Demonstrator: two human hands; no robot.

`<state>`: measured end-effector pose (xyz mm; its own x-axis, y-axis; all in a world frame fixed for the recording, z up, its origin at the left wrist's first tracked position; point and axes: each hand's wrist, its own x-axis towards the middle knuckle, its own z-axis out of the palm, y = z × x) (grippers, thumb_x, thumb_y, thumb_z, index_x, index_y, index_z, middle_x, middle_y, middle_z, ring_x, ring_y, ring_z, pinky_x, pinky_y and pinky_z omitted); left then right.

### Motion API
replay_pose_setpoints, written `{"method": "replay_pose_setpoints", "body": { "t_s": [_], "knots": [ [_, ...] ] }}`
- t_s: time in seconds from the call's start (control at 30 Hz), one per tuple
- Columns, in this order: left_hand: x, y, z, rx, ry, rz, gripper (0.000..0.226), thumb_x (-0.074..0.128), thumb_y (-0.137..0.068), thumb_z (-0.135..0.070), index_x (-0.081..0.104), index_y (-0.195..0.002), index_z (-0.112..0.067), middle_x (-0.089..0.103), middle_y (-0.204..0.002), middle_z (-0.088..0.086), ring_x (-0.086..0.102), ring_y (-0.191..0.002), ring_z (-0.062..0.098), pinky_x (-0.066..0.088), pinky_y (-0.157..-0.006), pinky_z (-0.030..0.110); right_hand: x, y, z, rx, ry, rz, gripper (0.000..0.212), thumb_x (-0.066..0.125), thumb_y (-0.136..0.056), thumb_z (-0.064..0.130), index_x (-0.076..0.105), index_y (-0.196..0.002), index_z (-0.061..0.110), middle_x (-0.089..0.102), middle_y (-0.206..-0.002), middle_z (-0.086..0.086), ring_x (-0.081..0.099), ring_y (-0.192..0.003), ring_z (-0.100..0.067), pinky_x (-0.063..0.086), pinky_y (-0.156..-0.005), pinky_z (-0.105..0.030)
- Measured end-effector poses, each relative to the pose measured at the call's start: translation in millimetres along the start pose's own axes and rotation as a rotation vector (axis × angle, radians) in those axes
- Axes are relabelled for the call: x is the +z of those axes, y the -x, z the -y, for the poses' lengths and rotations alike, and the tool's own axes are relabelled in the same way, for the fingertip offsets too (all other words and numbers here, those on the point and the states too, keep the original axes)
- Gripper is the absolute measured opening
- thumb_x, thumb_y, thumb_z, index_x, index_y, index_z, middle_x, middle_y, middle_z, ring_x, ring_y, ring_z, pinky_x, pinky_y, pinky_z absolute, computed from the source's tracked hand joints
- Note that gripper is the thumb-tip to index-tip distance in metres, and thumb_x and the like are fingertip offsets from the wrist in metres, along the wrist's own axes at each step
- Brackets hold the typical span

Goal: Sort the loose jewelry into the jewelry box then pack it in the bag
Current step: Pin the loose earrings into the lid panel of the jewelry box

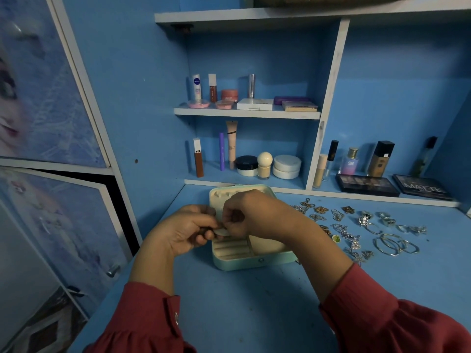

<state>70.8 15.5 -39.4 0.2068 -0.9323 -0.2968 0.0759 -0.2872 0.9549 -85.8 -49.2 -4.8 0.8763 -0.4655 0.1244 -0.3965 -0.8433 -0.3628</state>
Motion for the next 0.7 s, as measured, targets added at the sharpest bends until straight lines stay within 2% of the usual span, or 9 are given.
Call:
{"method": "replay_pose_setpoints", "body": {
  "t_s": [0.27, 0.53, 0.7],
  "knots": [
    [1.5, 0.8, 0.0, -0.008, -0.052, -0.001, 0.024, 0.053, -0.084, 0.011, 0.050, -0.073, -0.009, 0.048, -0.053, 0.009, 0.052, -0.036, 0.009, 0.027, -0.030, 0.013, 1.0, -0.7, 0.6, -0.004, 0.020, 0.016, 0.008, 0.066, -0.083, 0.023, 0.066, -0.089, 0.018, 0.065, -0.091, 0.002, 0.057, -0.084, -0.015, 0.050, -0.079, -0.035],
    [1.7, -0.1, 0.6, -0.003, 0.018, -0.015, 0.027, 0.052, -0.083, 0.013, 0.051, -0.068, -0.010, 0.050, -0.049, 0.003, 0.044, -0.036, 0.006, 0.028, -0.030, 0.013, 0.6, 0.1, 2.1, -0.002, 0.021, -0.004, 0.008, 0.064, -0.084, 0.019, 0.067, -0.090, 0.016, 0.065, -0.091, 0.002, 0.057, -0.084, -0.015, 0.050, -0.079, -0.035],
    [3.3, 1.1, 0.1, -0.010, 0.042, -0.020, 0.030, 0.050, -0.083, 0.014, 0.052, -0.066, -0.010, 0.050, -0.047, 0.002, 0.042, -0.034, 0.005, 0.028, -0.029, 0.012, 0.5, 0.0, 2.9, 0.015, 0.021, 0.014, 0.010, 0.062, -0.086, 0.019, 0.068, -0.093, 0.017, 0.066, -0.093, 0.001, 0.057, -0.086, -0.014, 0.049, -0.079, -0.030]
  ]
}}
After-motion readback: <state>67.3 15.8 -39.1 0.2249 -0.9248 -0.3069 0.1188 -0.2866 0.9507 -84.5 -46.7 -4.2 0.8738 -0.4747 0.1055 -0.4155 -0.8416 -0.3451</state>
